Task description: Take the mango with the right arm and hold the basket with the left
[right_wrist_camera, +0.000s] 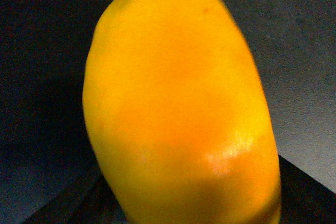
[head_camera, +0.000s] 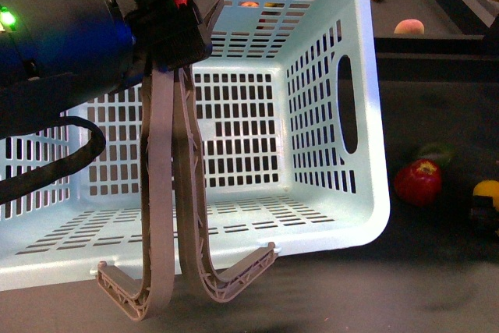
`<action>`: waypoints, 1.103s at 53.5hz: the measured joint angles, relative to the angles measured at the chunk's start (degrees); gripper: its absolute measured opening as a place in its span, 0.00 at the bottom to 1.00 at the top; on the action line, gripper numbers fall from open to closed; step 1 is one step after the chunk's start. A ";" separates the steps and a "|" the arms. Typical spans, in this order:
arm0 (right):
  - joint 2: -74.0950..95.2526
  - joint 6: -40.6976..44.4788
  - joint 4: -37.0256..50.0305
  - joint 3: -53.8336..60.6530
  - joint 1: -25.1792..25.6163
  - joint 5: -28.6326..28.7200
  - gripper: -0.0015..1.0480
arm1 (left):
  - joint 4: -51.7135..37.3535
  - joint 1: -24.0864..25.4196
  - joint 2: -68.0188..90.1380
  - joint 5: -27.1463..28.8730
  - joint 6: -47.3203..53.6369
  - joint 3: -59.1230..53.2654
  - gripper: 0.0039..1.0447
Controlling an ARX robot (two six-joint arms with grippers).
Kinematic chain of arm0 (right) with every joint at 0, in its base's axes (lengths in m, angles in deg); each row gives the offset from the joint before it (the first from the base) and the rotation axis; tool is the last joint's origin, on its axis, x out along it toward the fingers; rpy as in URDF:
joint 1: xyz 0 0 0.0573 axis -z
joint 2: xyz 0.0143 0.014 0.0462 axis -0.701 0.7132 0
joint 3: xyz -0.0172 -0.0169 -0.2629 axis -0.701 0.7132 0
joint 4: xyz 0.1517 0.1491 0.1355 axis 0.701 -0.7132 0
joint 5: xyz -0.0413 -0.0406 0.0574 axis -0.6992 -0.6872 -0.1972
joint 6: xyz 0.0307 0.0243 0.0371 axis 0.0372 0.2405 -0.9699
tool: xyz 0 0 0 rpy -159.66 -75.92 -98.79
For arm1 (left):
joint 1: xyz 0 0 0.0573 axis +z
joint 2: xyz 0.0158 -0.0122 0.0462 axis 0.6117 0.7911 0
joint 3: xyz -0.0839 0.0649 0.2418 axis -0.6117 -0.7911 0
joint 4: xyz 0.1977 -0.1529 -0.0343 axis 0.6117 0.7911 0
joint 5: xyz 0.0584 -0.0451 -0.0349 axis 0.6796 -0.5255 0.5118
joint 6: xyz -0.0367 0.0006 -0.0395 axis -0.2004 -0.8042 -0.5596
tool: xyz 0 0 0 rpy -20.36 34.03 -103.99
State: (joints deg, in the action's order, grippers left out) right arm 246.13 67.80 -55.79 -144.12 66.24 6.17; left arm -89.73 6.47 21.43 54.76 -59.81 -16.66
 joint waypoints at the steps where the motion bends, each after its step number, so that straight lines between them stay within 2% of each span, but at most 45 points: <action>1: 0.00 -0.02 0.17 0.04 0.13 0.20 0.65 | 0.00 0.00 0.00 0.00 0.00 0.00 0.07; 7: -0.83 0.04 1.62 1.90 0.68 1.97 0.55 | 0.00 0.00 0.00 0.00 -0.02 0.00 0.07; 21: -8.98 -1.14 5.38 12.26 0.70 9.86 0.54 | 0.00 0.00 0.00 0.00 0.00 0.00 0.07; 35: -27.43 -3.85 10.34 26.71 -1.73 18.97 0.54 | 0.00 0.00 0.00 -0.02 -0.02 0.00 0.07; 43: -42.05 -6.64 10.95 36.98 -4.85 24.28 0.54 | 0.00 0.00 0.00 0.00 -0.02 0.00 0.07; 51: -53.40 -9.90 9.60 42.82 -8.63 27.19 0.54 | 0.00 0.00 0.00 0.02 0.00 0.00 0.07; 59: -67.14 -13.92 6.82 46.31 -15.91 27.58 0.54 | 0.00 0.00 0.00 0.02 0.00 0.00 0.07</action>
State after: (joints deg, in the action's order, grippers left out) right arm 178.98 53.88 -48.97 -97.81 50.33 33.75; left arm -89.73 6.47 21.43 54.79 -59.81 -16.66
